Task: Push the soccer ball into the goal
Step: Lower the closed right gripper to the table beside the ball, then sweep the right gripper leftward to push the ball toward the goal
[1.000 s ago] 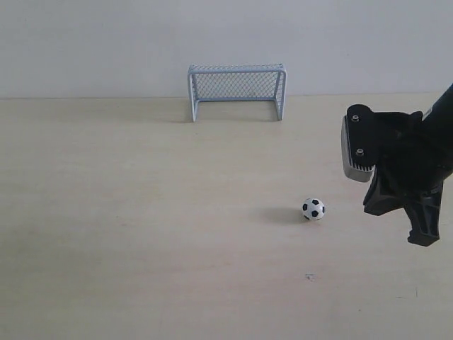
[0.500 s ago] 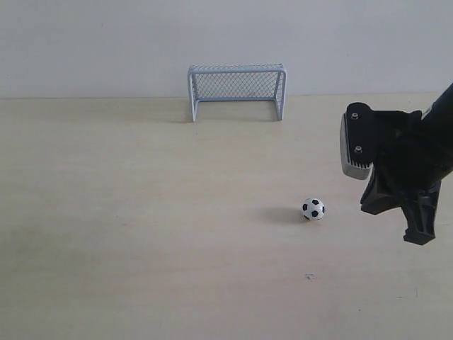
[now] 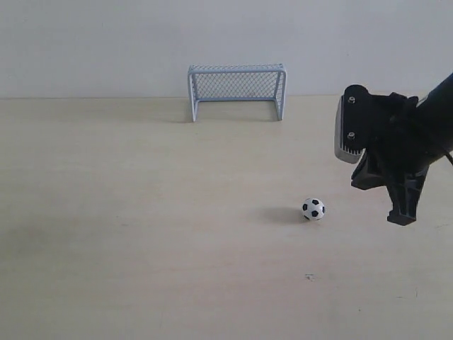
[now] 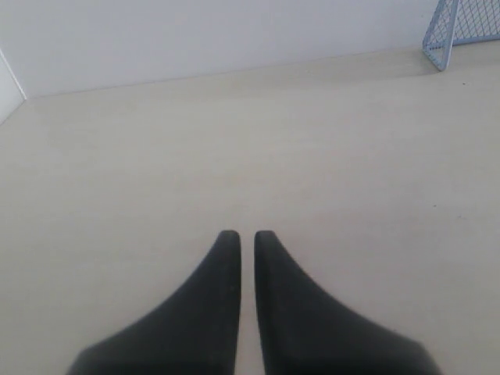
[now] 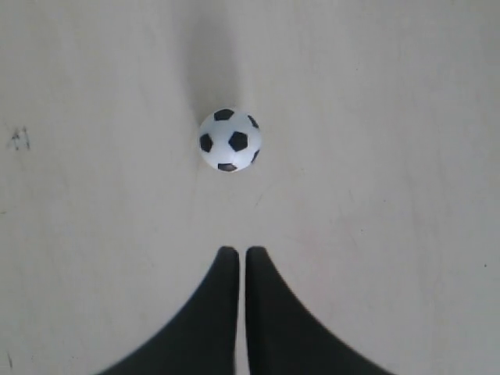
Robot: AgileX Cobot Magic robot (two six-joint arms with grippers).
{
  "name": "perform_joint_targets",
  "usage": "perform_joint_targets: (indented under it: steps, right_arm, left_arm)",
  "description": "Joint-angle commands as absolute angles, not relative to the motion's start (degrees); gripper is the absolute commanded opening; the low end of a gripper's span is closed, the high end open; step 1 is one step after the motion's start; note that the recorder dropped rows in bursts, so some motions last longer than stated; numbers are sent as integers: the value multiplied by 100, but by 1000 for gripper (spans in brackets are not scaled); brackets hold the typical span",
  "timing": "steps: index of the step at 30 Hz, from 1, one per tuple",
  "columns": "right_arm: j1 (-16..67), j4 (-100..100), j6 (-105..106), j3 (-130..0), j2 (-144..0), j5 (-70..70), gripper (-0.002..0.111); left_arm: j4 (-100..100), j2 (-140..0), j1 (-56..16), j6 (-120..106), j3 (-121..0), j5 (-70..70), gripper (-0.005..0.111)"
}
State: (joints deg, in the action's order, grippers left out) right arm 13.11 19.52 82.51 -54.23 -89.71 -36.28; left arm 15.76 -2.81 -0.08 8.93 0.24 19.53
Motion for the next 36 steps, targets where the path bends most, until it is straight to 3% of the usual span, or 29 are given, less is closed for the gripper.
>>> perform_joint_targets:
  steps: [1,24,36]
  right_arm:
    - [1328,1562,8256,-5610,-9375,-3711,0]
    - [1410,561,9306,-6696,-10273,-4912,0]
    - [2355,324,9739,-6696,-10419,-5404,0]
  left_arm:
    - [1577,-313,-53,947,0,1933,6]
    - [1577,-313,-53,947,0,1933,6]
    - [1577,-313,-53,947,0,1933,6]
